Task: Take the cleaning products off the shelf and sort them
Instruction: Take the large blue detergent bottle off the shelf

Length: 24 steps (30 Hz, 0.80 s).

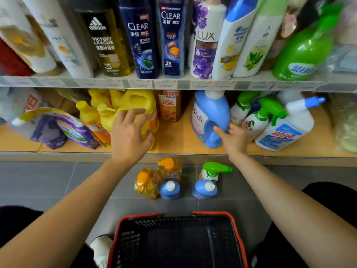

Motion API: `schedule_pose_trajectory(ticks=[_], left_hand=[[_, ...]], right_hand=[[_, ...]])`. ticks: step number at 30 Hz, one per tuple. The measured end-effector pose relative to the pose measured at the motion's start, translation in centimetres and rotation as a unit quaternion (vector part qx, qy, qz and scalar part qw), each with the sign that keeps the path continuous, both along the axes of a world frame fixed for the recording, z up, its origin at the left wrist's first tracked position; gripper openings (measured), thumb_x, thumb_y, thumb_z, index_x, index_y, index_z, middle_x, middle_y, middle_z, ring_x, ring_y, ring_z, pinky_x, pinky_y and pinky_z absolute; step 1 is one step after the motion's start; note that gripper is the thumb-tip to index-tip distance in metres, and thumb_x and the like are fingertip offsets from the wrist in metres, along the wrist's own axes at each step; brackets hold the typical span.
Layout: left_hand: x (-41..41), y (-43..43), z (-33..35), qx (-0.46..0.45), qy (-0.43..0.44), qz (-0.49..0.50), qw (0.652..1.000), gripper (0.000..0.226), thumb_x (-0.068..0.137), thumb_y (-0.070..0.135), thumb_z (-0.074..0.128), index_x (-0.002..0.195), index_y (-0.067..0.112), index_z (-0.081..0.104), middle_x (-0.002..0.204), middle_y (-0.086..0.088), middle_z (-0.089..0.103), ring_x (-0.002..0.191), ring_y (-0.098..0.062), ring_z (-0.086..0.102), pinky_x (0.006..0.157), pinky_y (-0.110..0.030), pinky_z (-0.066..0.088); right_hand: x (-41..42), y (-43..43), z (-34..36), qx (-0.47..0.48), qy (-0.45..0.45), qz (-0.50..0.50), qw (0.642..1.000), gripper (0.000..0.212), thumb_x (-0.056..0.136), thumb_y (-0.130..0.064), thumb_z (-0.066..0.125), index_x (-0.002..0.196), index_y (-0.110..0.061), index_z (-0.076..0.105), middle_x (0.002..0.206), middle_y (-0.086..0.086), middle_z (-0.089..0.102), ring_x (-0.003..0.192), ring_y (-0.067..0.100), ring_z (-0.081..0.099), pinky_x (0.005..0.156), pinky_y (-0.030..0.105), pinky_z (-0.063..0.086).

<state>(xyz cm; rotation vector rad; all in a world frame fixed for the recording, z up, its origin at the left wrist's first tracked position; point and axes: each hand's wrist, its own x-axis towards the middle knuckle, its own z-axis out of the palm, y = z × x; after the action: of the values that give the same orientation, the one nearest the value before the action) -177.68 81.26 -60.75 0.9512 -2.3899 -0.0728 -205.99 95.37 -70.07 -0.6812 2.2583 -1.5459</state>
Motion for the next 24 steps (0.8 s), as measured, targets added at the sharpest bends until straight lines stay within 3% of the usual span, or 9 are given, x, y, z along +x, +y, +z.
schedule_pose_trajectory(ticks=[4,7,10,13,14,16,18,21,24], left_hand=[[1.0,-1.6,-0.9,0.022,-0.081,0.076,0.994,0.072,0.084,0.046,0.064,0.149,0.023,0.044,0.162,-0.012,0.033,0.148,-0.043,0.025,0.11,-0.058,0.032],[1.4,-2.3,-2.4,0.039,-0.095,0.069,0.992,0.081,0.088,0.048,0.067,0.156,0.023,0.032,0.165,-0.013,0.026,0.152,-0.041,0.018,0.118,-0.057,0.029],[1.4,-2.6,-3.5,0.015,-0.06,0.054,0.997,0.076,0.091,0.043,0.067,0.156,0.021,0.034,0.163,-0.013,0.031,0.152,-0.042,0.019,0.119,-0.054,0.03],[1.2,-2.7,-4.1,0.018,-0.046,0.045,0.998,0.073,0.094,0.04,0.066,0.156,0.02,0.034,0.162,-0.013,0.032,0.153,-0.042,0.017,0.122,-0.054,0.027],[1.3,-2.8,-4.2,0.018,-0.043,0.042,0.998,0.072,0.094,0.039,0.066,0.156,0.02,0.034,0.162,-0.013,0.032,0.153,-0.042,0.016,0.122,-0.054,0.026],[1.4,-2.8,-4.4,0.017,-0.031,0.038,0.999,0.071,0.095,0.038,0.065,0.156,0.02,0.035,0.161,-0.014,0.033,0.153,-0.042,0.016,0.121,-0.056,0.027],[1.4,-2.8,-4.4,0.019,-0.02,0.036,0.999,0.07,0.094,0.036,0.066,0.155,0.019,0.036,0.16,-0.014,0.035,0.152,-0.042,0.018,0.119,-0.058,0.029],[1.3,-2.9,-4.3,0.022,-0.022,0.038,0.999,0.07,0.093,0.034,0.068,0.155,0.021,0.037,0.158,-0.014,0.038,0.151,-0.043,0.02,0.116,-0.06,0.032],[1.2,-3.1,-4.4,0.024,-0.022,0.039,0.999,0.072,0.092,0.034,0.069,0.155,0.021,0.037,0.158,-0.014,0.038,0.151,-0.042,0.02,0.115,-0.06,0.033]], right_hand=[[1.1,-1.6,-0.6,0.01,-0.115,-0.099,0.988,0.028,0.084,-0.034,0.079,0.084,-0.008,0.069,0.081,0.008,0.071,0.078,0.024,0.067,0.079,0.051,0.059],[4.0,-0.9,-2.0,0.061,-0.22,-0.132,0.965,0.026,0.085,-0.03,0.08,0.085,-0.009,0.064,0.081,0.012,0.067,0.071,0.028,0.066,0.077,0.046,0.061],[6.1,-1.5,-2.2,0.082,-0.21,0.007,0.974,0.02,0.086,-0.026,0.08,0.092,-0.013,0.065,0.092,0.008,0.071,0.083,0.026,0.07,0.083,0.042,0.061],[6.0,-5.3,-1.6,0.109,-0.119,0.145,0.976,0.053,0.083,-0.029,0.082,0.127,-0.011,0.059,0.121,0.007,0.067,0.1,0.019,0.066,0.073,0.018,0.056],[5.8,-7.0,-1.4,0.114,-0.098,0.155,0.976,0.066,0.081,-0.029,0.083,0.137,-0.011,0.053,0.13,0.007,0.062,0.109,0.02,0.063,0.078,0.016,0.054],[5.4,-10.4,-1.2,0.112,-0.065,0.158,0.979,0.089,0.077,-0.032,0.086,0.151,-0.012,0.038,0.149,0.01,0.048,0.132,0.025,0.051,0.104,0.031,0.048],[4.8,-13.3,-1.0,0.11,-0.03,0.17,0.979,0.107,0.074,-0.04,0.087,0.157,-0.019,0.023,0.16,0.006,0.035,0.145,0.025,0.037,0.117,0.042,0.035],[3.7,-16.5,-1.0,0.065,-0.052,0.206,0.975,0.115,0.069,-0.033,0.091,0.157,-0.024,0.018,0.157,0.002,0.041,0.143,0.02,0.04,0.118,0.044,0.034],[3.8,-17.8,-1.7,0.031,-0.073,0.197,0.977,0.104,0.07,-0.022,0.091,0.153,-0.022,0.027,0.144,0.0,0.053,0.132,0.018,0.052,0.108,0.042,0.048]])
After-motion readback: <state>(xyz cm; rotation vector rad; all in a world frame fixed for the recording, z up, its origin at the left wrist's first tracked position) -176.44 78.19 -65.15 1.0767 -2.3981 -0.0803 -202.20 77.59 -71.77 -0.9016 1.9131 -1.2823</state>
